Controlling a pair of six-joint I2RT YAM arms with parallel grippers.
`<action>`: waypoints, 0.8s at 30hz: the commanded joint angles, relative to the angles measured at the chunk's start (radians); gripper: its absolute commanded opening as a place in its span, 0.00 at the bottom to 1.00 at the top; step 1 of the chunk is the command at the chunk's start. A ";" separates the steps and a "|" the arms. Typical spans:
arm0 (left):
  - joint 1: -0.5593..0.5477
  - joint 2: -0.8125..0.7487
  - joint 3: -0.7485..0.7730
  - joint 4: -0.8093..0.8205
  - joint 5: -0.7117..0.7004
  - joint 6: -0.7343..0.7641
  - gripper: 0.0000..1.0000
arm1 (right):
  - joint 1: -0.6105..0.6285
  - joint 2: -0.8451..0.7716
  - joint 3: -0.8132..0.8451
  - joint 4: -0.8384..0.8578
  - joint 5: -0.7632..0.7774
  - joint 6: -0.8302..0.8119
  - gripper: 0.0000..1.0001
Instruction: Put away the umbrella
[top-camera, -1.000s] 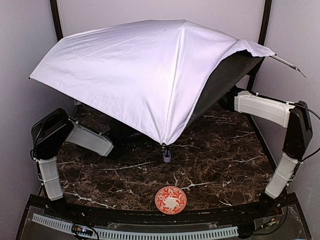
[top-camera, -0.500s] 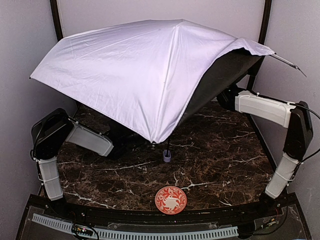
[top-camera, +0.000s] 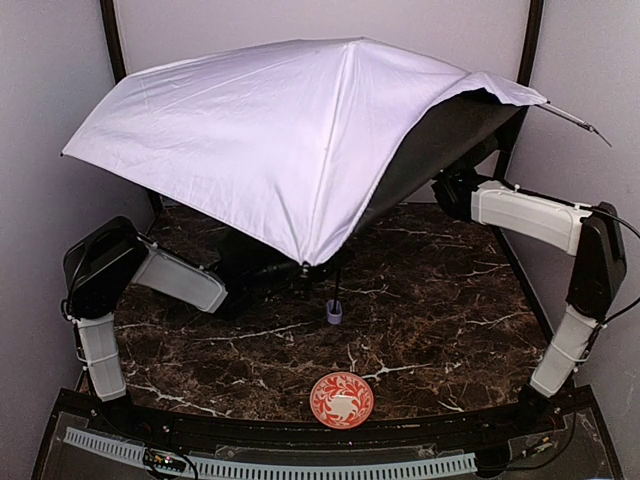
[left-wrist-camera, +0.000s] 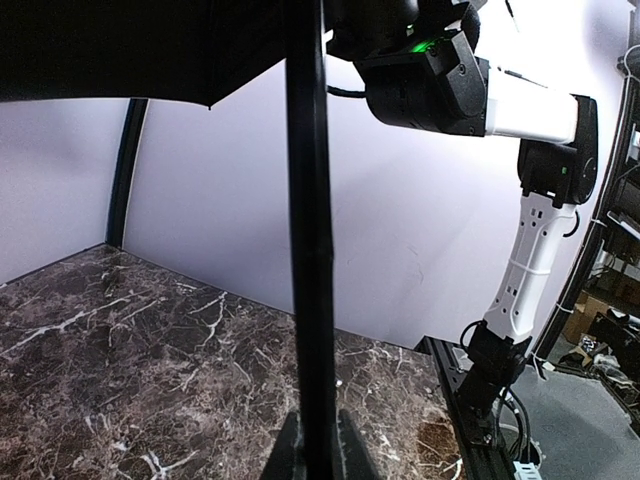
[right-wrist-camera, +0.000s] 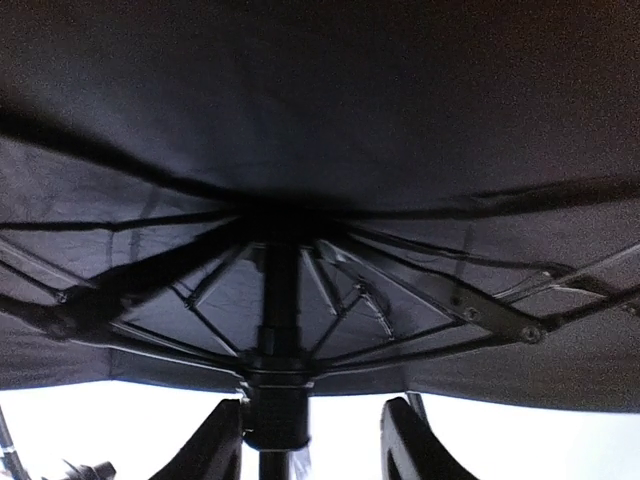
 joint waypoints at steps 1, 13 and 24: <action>-0.005 -0.010 0.029 0.077 0.033 0.020 0.00 | -0.009 -0.027 0.006 0.067 0.024 0.010 0.39; -0.006 -0.007 0.037 0.077 0.042 0.012 0.00 | -0.011 -0.018 0.013 0.054 0.000 0.015 0.03; 0.069 -0.026 0.042 0.225 0.071 -0.132 0.00 | -0.010 -0.071 -0.058 -0.245 -0.027 -0.199 0.08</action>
